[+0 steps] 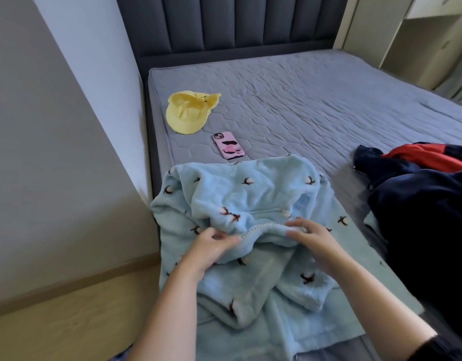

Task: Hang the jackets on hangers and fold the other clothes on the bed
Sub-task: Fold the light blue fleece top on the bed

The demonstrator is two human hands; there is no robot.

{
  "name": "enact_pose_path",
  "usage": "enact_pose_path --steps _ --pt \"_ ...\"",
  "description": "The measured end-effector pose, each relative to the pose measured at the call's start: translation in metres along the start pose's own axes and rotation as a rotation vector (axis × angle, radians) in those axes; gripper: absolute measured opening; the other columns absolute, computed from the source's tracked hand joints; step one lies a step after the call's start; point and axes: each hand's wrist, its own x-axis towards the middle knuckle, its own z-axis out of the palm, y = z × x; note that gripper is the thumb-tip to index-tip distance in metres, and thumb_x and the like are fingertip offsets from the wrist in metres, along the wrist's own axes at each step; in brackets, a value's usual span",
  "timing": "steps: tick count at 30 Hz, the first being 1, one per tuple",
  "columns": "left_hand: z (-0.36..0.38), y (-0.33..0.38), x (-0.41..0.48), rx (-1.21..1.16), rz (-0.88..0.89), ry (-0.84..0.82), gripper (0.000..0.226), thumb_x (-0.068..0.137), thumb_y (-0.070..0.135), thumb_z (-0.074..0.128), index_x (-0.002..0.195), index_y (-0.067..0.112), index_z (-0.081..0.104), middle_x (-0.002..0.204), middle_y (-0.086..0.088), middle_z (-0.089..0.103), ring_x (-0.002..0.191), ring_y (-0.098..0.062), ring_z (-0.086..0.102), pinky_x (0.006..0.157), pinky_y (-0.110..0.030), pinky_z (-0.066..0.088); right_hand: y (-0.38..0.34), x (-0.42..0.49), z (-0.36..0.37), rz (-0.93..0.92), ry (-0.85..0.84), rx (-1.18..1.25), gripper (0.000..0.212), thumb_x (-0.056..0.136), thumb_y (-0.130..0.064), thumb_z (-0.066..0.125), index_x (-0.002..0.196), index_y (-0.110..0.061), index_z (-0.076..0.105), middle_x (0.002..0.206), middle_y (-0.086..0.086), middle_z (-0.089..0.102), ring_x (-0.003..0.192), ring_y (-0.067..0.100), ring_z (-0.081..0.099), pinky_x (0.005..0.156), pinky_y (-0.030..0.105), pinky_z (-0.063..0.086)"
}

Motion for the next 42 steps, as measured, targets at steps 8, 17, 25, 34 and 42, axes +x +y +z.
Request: enact_pose_path --steps 8,17,25,34,42 --pt "-0.002 -0.006 -0.009 -0.102 0.133 -0.091 0.015 0.09 0.01 0.062 0.074 0.009 0.062 0.07 -0.005 0.057 0.07 -0.017 0.051 0.067 -0.027 0.038 0.007 0.014 -0.03 0.002 -0.24 0.124 0.019 0.09 -0.017 0.063 0.108 -0.013 0.069 0.125 0.005 0.064 0.113 0.017 0.061 0.099 0.032 0.045" --pt "0.001 -0.026 0.01 0.295 0.031 0.335 0.027 0.083 0.023 0.069 0.067 0.014 0.049 0.066 0.002 0.052 0.065 -0.017 0.05 0.054 -0.026 0.034 0.002 0.032 -0.023 -0.074 0.108 -0.545 0.023 0.082 -0.028 0.071 0.08 -0.011 0.057 0.08 -0.003 0.051 0.078 0.021 0.053 0.058 0.023 0.034" --pt "0.001 0.005 0.027 -0.358 -0.042 0.161 0.063 0.07 0.055 0.074 0.12 0.019 0.062 0.114 0.002 0.068 0.107 -0.019 0.062 0.099 -0.039 0.047 -0.02 0.035 -0.004 0.087 0.136 -0.087 0.051 0.084 -0.054 0.061 0.101 -0.006 0.068 0.108 0.014 0.064 0.094 0.021 0.062 0.088 0.041 0.048" --pt "0.003 0.011 0.039 -0.852 -0.133 0.17 0.02 0.085 -0.006 0.059 0.104 -0.002 0.062 0.091 -0.019 0.067 0.073 -0.027 0.066 0.058 -0.034 0.059 -0.052 0.054 0.003 -0.112 0.435 -0.059 0.031 0.085 -0.022 0.059 0.06 -0.014 0.042 0.055 -0.002 0.045 0.058 0.017 0.046 0.049 0.026 0.037" --pt "-0.012 -0.009 0.044 -0.241 -0.03 0.733 0.048 0.08 0.019 0.065 0.123 0.009 0.047 0.091 -0.002 0.057 0.075 -0.022 0.059 0.058 -0.031 0.046 -0.045 0.045 0.03 -0.42 0.624 -0.632 0.054 0.086 -0.013 0.056 0.137 -0.005 0.039 0.142 0.015 0.039 0.129 0.033 0.034 0.108 0.042 0.027"
